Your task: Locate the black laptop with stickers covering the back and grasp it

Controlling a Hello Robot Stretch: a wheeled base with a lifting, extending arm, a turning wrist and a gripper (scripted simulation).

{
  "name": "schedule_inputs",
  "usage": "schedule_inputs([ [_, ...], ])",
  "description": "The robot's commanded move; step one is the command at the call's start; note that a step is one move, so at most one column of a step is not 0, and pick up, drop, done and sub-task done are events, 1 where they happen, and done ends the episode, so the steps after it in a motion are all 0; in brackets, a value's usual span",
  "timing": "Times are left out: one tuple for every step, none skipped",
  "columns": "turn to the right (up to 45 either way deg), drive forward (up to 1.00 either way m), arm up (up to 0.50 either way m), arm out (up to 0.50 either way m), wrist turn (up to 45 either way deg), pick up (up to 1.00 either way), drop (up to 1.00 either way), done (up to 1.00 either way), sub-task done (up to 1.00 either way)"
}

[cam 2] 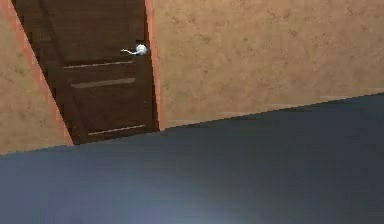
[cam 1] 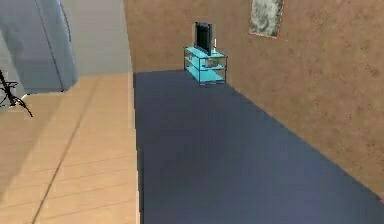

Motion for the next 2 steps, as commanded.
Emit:
schedule_inputs([
  [0.0,1.00,0.00,0.00,0.0,0.00,0.00,0.00,0.00],
  [3.0,0.00,0.00,0.00,0.0,0.00,0.00,0.00,0.00],
])
